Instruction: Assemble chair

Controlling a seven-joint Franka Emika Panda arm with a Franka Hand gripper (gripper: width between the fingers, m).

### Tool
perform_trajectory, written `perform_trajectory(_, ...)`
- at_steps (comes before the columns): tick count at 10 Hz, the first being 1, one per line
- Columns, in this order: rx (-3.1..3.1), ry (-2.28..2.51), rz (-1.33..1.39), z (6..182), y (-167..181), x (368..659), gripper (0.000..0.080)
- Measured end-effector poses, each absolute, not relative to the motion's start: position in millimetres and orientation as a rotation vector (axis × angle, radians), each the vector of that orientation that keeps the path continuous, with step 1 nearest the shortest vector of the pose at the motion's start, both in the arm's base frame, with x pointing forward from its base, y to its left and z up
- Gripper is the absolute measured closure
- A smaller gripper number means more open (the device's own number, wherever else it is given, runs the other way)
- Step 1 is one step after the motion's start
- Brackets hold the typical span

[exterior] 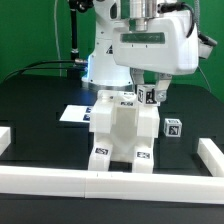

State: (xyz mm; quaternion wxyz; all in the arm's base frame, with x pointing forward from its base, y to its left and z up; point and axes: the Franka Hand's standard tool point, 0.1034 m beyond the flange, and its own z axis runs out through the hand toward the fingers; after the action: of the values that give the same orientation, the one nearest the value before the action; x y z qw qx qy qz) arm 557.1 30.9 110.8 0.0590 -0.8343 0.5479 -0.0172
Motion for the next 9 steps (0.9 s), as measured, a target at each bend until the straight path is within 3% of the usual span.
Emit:
perform_trajectory(1,-2.529,1.657,-0.051,110.7,31.3,557.0,0.0186)
perform_trajectory(3,-2.808,1.152,-0.052,111.7,31.7,556.4,0.0158)
perform_trajectory(9,-3.033,0.416,-0.085,108.4,31.1,551.8,0.0150)
